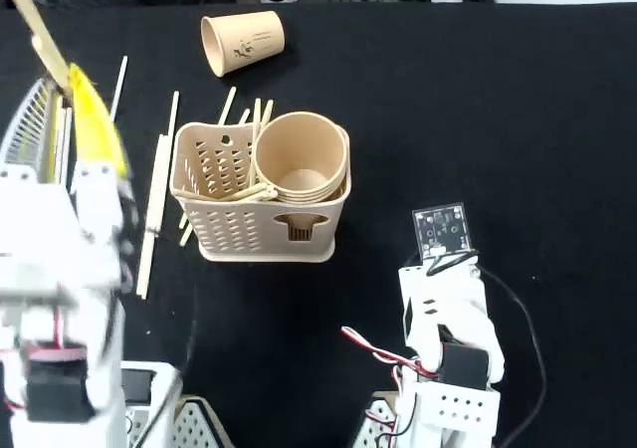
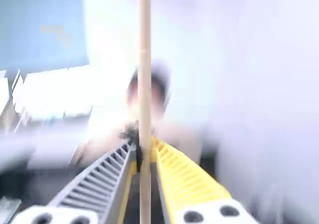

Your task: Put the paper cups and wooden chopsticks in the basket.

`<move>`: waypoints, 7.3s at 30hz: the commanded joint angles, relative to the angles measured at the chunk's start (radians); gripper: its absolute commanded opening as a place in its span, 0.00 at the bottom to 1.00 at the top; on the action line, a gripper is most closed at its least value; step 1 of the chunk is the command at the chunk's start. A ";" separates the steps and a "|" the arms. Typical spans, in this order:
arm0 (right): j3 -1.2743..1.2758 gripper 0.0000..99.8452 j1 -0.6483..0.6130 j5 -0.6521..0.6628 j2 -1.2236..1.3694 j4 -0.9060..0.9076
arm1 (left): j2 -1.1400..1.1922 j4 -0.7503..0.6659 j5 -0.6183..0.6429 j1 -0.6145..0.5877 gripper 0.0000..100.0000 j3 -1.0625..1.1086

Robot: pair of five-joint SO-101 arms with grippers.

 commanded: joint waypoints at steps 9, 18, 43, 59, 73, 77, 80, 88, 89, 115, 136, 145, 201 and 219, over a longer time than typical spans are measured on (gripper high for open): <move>-0.004 0.01 -0.015 0.000 -0.051 0.003 | -0.032 -0.206 0.199 0.205 0.03 0.209; -0.004 0.01 -0.015 0.000 -0.051 0.003 | 0.140 -0.160 0.249 0.202 0.05 0.246; -0.004 0.01 -0.015 0.000 -0.050 0.005 | 0.493 0.603 0.341 -0.349 0.22 -0.357; -0.004 0.01 -0.015 0.000 -0.050 0.005 | 1.527 0.603 0.021 -0.475 0.22 -0.788; -0.004 0.01 -0.015 0.000 -0.050 0.005 | 2.025 1.243 -0.071 -0.354 0.22 -1.478; -0.004 0.01 -0.015 0.000 -0.050 0.005 | 2.038 1.333 -0.068 -0.272 0.22 -1.531; -0.004 0.01 -0.015 0.000 -0.050 0.005 | 2.038 1.306 -0.040 -0.231 0.22 -1.491; -0.004 0.01 -0.015 0.000 -0.050 0.005 | 2.038 1.011 0.026 -0.209 0.22 -1.247; -0.004 0.01 -0.015 0.000 -0.050 0.005 | 2.038 0.980 0.021 -0.209 0.22 -1.213; -0.004 0.01 -0.015 0.000 -0.050 0.005 | 2.008 0.945 0.020 -0.213 0.03 -1.136; -0.004 0.01 -0.014 0.000 -0.050 0.005 | 1.106 0.635 0.064 -0.223 0.03 -0.605; -0.004 0.01 -0.014 0.000 -0.050 0.005 | 0.781 0.545 0.173 -0.268 0.03 -0.499; -0.004 0.01 -0.014 0.000 -0.050 0.005 | 0.296 0.348 0.270 0.186 0.12 -0.039; -0.004 0.01 -0.014 0.000 -0.050 0.005 | 0.258 0.431 0.341 -0.348 0.19 -0.087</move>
